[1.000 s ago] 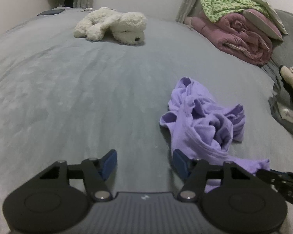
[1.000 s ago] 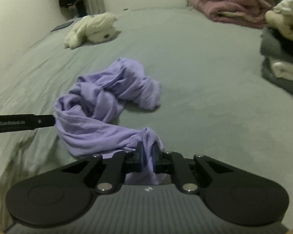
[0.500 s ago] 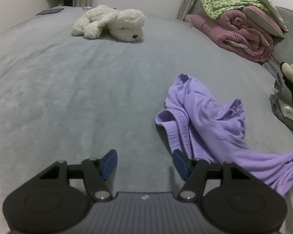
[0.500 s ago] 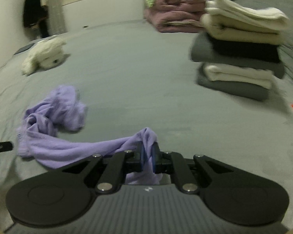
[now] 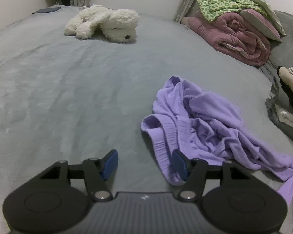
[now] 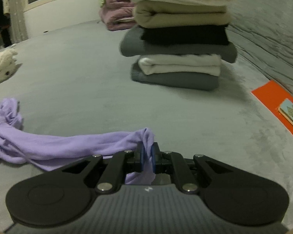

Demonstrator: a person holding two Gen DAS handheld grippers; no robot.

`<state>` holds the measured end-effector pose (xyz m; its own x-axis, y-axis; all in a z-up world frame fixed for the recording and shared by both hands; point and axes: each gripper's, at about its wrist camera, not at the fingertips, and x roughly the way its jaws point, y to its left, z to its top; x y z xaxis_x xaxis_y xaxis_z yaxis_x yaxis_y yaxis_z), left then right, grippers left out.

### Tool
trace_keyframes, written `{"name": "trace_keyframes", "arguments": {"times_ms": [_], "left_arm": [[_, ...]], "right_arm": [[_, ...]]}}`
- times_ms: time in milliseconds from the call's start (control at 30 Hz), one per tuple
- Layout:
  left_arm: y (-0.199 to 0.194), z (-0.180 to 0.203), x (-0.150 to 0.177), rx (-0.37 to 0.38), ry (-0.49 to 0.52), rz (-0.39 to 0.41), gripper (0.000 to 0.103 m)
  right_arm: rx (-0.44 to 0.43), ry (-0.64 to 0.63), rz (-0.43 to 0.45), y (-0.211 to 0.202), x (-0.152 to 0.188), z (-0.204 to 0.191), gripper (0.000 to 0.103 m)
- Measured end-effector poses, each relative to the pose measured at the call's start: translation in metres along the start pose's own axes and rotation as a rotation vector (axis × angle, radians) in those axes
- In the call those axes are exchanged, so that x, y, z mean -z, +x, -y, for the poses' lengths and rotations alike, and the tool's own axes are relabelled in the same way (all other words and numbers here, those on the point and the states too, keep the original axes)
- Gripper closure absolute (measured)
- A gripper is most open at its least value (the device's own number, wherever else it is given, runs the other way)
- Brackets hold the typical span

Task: Fold clothes
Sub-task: 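Grasp the shirt hem with the left gripper while the right gripper holds a sleeve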

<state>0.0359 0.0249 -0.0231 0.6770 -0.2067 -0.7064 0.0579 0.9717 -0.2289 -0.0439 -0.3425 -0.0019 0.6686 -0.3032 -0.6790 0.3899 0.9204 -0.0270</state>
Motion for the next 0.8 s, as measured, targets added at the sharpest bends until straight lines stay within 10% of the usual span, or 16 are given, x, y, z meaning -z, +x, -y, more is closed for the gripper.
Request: {"name": "trace_keyframes", "arguments": {"times_ms": [267,433,533,800], "left_arm": [[0.008,0.000,0.000,0.013,-0.057,0.030,0.063],[0.010,-0.004,0.000,0.028,-0.098,0.063,0.097],[0.011,-0.004,0.000,0.012,-0.095,0.080,0.099],[0.005,-0.016,-0.012,-0.064,-0.076,0.130,0.101]], "right_arm": [[-0.002,0.020,-0.023,0.007,0.003,0.008,0.093],[-0.057,0.002,-0.002,-0.001,0.000,0.002,0.076],[-0.107,-0.026,0.020,-0.007,-0.001,-0.009,0.051],[-0.219,-0.164,0.059,-0.020,-0.002,-0.059,0.051]]}}
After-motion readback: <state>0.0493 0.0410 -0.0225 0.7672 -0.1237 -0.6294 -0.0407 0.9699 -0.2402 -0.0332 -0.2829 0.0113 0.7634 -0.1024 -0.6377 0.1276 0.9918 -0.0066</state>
